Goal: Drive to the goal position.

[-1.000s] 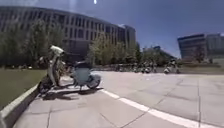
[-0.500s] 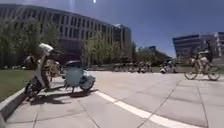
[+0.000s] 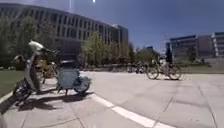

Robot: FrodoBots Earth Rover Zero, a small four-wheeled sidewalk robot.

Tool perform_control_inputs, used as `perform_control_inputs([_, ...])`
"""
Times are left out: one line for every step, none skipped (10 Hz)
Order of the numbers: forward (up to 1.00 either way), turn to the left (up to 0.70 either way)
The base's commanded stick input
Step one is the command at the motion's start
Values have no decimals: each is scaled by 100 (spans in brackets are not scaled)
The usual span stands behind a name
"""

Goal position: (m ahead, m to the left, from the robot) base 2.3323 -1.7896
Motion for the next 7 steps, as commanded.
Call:
perform_control_inputs([7,0])
perform_control_inputs([6,0])
perform_control_inputs([6,0])
perform_control_inputs([6,0])
perform_control_inputs([5,0])
perform_control_inputs([5,0])
perform_control_inputs([6,0])
